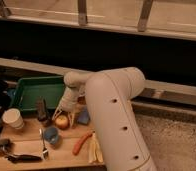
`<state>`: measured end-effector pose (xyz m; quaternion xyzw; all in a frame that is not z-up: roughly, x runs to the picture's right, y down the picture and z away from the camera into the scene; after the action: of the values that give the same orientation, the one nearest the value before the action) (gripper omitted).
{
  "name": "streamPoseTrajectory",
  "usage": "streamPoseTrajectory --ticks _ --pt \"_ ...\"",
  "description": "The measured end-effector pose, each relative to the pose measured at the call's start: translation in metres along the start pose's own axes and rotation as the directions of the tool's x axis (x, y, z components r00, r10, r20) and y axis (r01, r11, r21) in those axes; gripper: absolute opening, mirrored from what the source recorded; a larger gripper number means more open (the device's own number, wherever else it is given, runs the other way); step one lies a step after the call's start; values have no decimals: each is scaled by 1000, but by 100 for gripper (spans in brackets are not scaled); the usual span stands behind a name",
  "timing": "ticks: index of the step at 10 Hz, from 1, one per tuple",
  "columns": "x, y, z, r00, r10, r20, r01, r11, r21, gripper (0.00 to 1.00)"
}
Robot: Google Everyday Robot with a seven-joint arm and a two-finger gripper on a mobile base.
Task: Place apple in purple bowl
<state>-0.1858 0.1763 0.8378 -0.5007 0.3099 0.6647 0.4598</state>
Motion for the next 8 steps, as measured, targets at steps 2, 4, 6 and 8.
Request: streamPoseTrajectory --ticks 2,4,6,8 --pt "-1 0 -2 1000 3 17 -3 1000 0 29" --pt "0 1 -6 999 3 32 -3 1000 -3 11" --pt "3 0 -18 998 6 67 -6 1000 -7 0" --pt "9 -4 -46 989 22 143 -21 1000 -10 0"
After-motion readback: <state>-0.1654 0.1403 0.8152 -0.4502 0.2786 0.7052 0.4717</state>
